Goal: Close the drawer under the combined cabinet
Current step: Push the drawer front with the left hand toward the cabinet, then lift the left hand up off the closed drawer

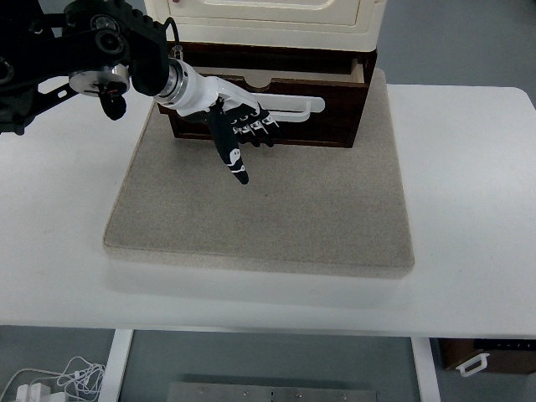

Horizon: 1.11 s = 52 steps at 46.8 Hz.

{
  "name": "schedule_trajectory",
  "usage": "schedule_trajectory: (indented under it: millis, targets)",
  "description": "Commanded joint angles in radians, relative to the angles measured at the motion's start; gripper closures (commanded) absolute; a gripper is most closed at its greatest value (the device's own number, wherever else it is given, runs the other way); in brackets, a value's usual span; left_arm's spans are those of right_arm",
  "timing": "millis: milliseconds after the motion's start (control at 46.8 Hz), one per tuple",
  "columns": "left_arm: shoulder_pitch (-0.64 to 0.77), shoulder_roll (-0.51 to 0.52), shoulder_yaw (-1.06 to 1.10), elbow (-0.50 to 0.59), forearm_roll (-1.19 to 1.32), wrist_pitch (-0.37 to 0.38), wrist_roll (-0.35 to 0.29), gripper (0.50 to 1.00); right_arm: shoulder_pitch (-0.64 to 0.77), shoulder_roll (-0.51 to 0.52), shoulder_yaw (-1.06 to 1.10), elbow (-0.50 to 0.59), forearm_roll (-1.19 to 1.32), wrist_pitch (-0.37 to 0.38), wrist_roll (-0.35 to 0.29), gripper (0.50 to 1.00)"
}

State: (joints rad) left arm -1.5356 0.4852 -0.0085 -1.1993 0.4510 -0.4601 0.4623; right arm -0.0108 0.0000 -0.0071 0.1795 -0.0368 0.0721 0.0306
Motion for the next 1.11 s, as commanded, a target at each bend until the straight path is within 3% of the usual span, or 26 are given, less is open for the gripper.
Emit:
schedule_trajectory:
  millis: [0,1089]
  targets:
    - [0.0,-0.004,-0.002,0.013,-0.002,0.0,-0.002,0.501,0.0,0.0,-0.001,0.0,0.0,0.0,0.0,0.548]
    - [0.011,-0.001,-0.028,0.181,0.006,0.008,-0.024,0.501,0.0,0.0,0.001,0.0,0.0,0.0,0.0,0.548]
